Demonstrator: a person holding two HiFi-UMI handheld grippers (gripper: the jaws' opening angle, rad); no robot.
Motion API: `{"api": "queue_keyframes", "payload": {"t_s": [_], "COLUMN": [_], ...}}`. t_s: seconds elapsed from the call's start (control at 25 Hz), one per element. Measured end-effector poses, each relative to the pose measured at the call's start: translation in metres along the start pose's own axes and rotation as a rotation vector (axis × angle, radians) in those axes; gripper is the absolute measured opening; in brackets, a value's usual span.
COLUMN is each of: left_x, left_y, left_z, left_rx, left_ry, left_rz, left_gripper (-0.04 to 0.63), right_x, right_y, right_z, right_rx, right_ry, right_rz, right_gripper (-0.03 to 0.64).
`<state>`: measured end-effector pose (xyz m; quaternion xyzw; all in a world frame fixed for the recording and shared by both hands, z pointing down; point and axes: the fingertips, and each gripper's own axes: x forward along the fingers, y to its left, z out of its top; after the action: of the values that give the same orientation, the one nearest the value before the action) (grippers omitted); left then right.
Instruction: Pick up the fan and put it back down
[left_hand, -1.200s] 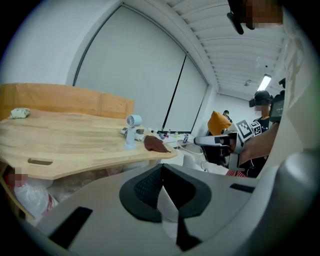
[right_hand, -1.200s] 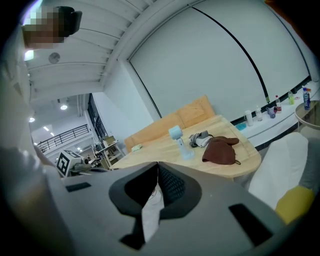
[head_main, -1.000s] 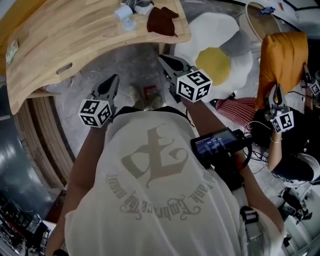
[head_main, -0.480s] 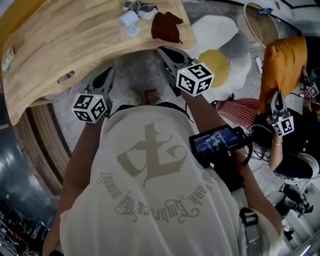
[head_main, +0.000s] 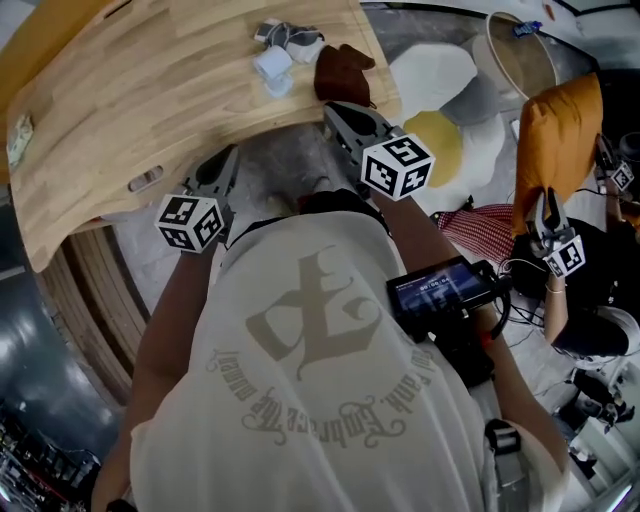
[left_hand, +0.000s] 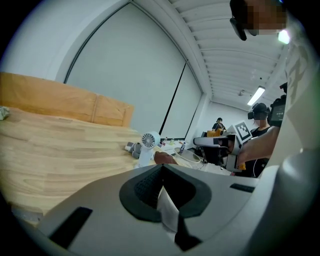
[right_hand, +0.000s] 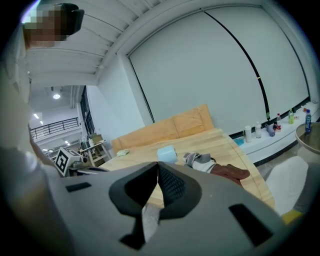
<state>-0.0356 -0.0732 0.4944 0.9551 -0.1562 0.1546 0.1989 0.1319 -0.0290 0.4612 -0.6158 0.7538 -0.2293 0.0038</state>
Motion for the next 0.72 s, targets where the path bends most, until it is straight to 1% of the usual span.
{"api": "queue_keyframes", "payload": {"t_s": [0.12, 0.36, 0.56, 0.72], "left_x": [0.009, 0.045, 0.071, 0.101], "left_y": [0.002, 0.016, 0.025, 0.035], "left_z": [-0.001, 0.01, 0.019, 0.018], "left_rx": [-0.005, 0.003, 0.045, 0.07], "left_ry": [0.016, 0.042, 0.056, 0.085], "left_rz": [0.003, 0.032, 0.043, 0.038], "left_gripper": [0.011, 0.011, 0.011, 0.011], "right_x": [0.006, 0.038, 0.059, 0.073], "right_y": [-0.009, -0.047, -0.066, -0.087], "right_z": [0.0, 0.001, 0.013, 0.02], "right_rx": [0.009, 0.032, 0.025, 0.016], "right_ry": [0.011, 0.04, 0.054, 0.076], "right_rz": [0.007, 0.042, 0.079, 0.095], "right_gripper": [0.014, 0.014, 0.014, 0.014]}}
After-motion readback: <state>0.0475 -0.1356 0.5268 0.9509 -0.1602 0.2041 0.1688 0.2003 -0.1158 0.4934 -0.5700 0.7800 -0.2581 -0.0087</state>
